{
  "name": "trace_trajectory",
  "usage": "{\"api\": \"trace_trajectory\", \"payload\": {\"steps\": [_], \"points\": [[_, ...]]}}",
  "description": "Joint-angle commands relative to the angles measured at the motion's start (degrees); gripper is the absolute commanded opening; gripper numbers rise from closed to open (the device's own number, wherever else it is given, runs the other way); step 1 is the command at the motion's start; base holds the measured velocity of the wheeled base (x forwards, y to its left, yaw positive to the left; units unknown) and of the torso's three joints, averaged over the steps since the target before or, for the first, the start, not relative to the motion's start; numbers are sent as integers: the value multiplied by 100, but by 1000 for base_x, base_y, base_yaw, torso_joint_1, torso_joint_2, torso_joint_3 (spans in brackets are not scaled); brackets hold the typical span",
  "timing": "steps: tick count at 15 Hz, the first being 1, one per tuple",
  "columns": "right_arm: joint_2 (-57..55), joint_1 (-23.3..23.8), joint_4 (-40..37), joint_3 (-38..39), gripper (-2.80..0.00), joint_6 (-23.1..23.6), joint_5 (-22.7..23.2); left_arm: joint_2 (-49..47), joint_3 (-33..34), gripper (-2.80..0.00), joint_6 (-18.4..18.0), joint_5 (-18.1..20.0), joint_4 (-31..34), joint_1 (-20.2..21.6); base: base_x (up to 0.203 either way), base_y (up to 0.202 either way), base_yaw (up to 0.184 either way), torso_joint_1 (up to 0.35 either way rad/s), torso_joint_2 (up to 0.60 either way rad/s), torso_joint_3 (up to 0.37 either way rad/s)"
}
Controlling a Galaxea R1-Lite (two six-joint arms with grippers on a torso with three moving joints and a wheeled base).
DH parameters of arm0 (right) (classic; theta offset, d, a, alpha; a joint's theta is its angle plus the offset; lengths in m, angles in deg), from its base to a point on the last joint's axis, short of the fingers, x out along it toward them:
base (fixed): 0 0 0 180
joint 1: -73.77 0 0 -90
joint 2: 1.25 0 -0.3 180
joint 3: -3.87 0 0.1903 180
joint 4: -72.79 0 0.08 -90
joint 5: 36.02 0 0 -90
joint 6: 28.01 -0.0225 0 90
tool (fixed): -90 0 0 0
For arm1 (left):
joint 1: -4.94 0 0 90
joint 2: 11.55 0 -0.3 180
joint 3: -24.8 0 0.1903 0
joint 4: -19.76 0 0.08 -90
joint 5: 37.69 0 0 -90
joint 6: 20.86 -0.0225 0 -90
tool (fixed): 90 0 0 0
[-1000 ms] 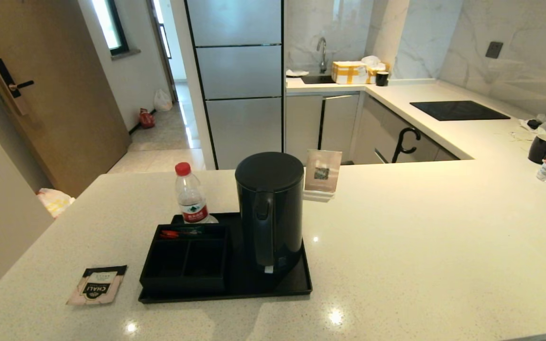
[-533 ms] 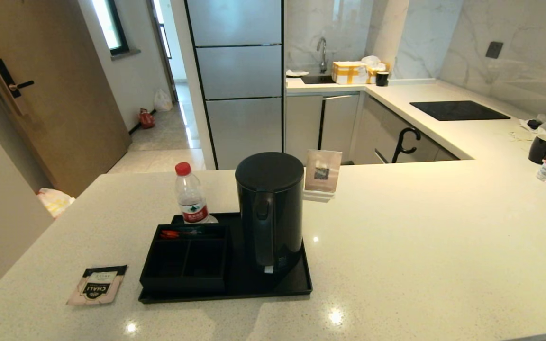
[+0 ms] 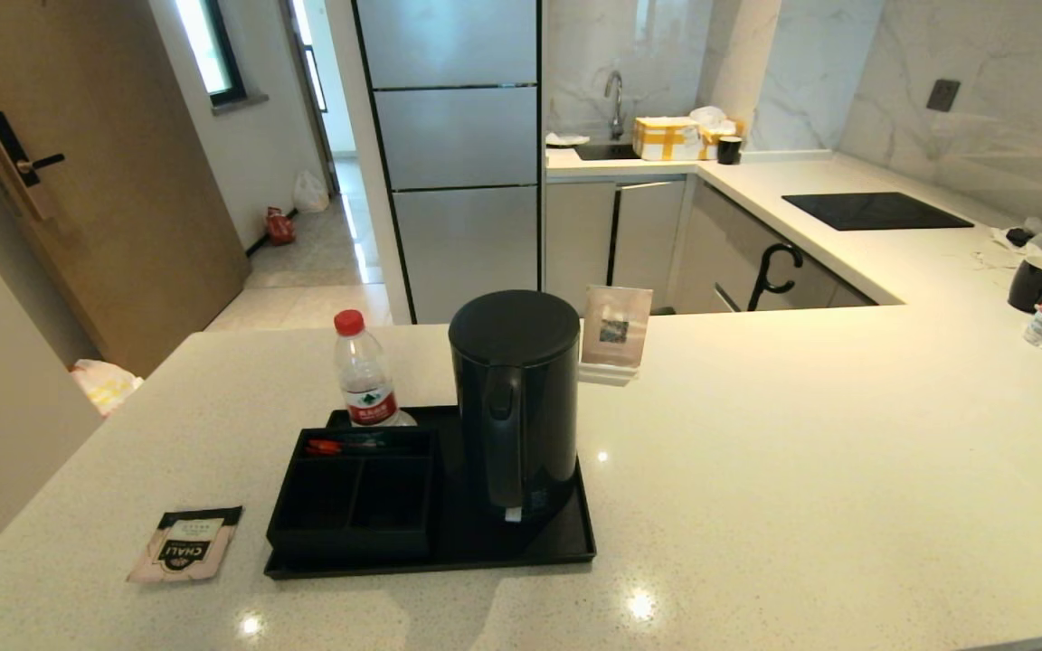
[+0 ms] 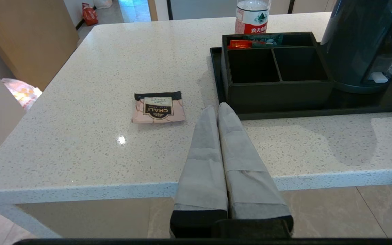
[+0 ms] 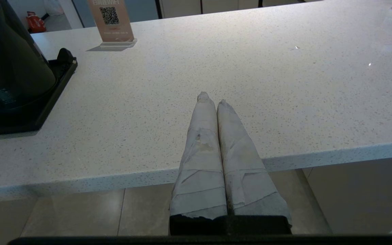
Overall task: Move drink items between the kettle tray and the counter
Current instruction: Pick up the kettle
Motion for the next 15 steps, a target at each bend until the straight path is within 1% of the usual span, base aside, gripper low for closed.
{"api": "trace_trajectory", "payload": {"steps": [1,7,9,15], "points": [[-5,-1,-1,9,-280,-3,9,2,3,-280,-43,-7,-19,0,0,0,0,0,0,0],[-5,-1,-1,9,-280,-3,9,2,27,-280,-20,-8,-94,-8,0,0,0,0,0,0],[-5,-1,-1,9,-280,-3,0,2,21,-280,-69,1,-81,0,0,0,0,0,0,0],[-5,-1,-1,9,-280,6,0,2,29,-280,54,-8,-107,0,0,0,0,0,0,0]]}}
